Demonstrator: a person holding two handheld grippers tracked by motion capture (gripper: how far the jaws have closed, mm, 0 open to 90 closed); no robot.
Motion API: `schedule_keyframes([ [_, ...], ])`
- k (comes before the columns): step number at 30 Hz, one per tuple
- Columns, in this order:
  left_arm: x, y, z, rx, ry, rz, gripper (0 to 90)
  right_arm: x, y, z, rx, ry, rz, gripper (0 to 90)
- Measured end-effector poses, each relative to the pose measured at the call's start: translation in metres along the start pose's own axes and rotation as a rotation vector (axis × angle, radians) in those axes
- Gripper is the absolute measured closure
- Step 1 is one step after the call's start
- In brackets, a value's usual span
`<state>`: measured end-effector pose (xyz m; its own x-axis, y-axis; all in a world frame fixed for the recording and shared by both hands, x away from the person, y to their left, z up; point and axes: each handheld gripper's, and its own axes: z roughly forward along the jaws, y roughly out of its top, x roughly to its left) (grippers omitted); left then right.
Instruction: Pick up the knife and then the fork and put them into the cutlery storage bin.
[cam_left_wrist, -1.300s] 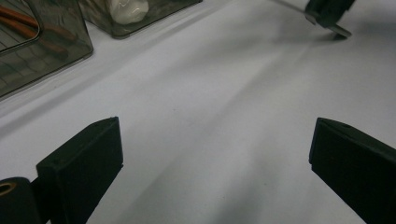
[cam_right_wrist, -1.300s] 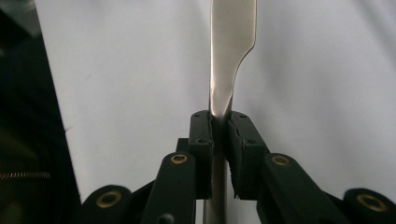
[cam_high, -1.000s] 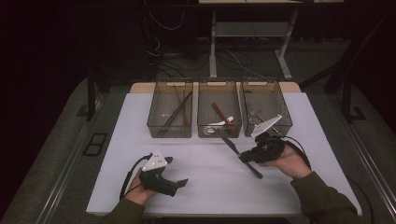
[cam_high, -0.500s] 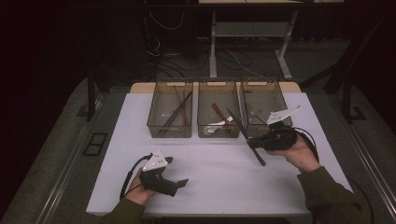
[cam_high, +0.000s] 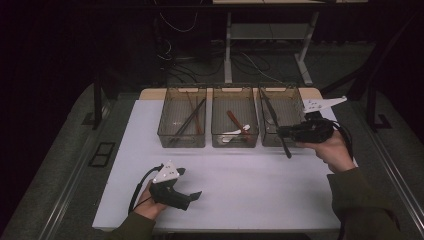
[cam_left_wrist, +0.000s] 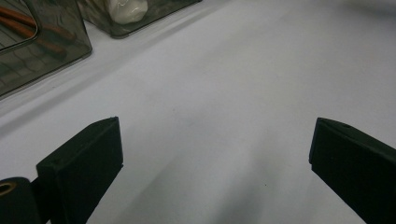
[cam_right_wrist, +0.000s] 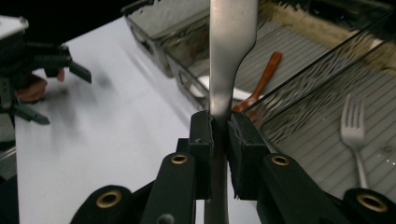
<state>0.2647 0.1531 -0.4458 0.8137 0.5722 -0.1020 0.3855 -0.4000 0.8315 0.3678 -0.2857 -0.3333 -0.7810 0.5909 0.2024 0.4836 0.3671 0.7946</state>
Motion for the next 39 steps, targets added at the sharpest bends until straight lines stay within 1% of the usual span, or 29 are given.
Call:
schedule_keyframes([
  [4, 0.0, 0.0, 0.0, 0.001, -0.001, 0.001, 2.0, -0.005, 0.005, -0.003, -0.022, -0.025, -0.002, 80.4],
  [7, 0.0, 0.0, 0.0, 0.0, -0.002, -0.001, 2.0, -0.009, 0.008, -0.004, -0.044, -0.033, 0.006, 80.4],
  [13, -0.001, 0.0, 0.001, -0.001, -0.002, 0.0, 2.0, -0.015, 0.013, -0.005, -0.071, -0.071, 0.016, 80.4],
  [15, -0.001, 0.0, 0.0, -0.002, -0.002, 0.001, 2.0, -0.018, 0.014, -0.007, -0.083, -0.086, 0.018, 80.4],
  [17, -0.001, 0.0, 0.0, -0.003, -0.002, 0.0, 2.0, -0.02, 0.016, -0.008, -0.091, -0.113, 0.016, 80.4],
  [19, 0.0, 0.0, 0.0, -0.004, -0.001, -0.002, 2.0, -0.024, 0.018, -0.009, -0.099, -0.132, 0.024, 80.4],
  [21, -0.001, 0.0, 0.0, -0.004, -0.002, -0.001, 2.0, -0.028, 0.019, -0.009, -0.111, -0.14, 0.037, 80.4],
  [30, -0.001, 0.0, 0.0, -0.004, -0.002, 0.002, 2.0, -0.051, 0.025, -0.006, -0.078, -0.208, 0.068, 80.4],
  [35, 0.0, 0.001, 0.0, -0.005, 0.002, 0.011, 2.0, -0.064, 0.03, -0.006, -0.069, -0.23, 0.086, 80.3],
  [37, 0.001, 0.001, 0.0, -0.007, 0.002, 0.017, 2.0, -0.068, 0.032, -0.006, -0.058, -0.241, 0.088, 80.3],
  [39, 0.002, 0.001, 0.0, -0.011, 0.006, 0.009, 2.0, -0.072, 0.035, -0.004, -0.039, -0.25, 0.095, 80.3],
])
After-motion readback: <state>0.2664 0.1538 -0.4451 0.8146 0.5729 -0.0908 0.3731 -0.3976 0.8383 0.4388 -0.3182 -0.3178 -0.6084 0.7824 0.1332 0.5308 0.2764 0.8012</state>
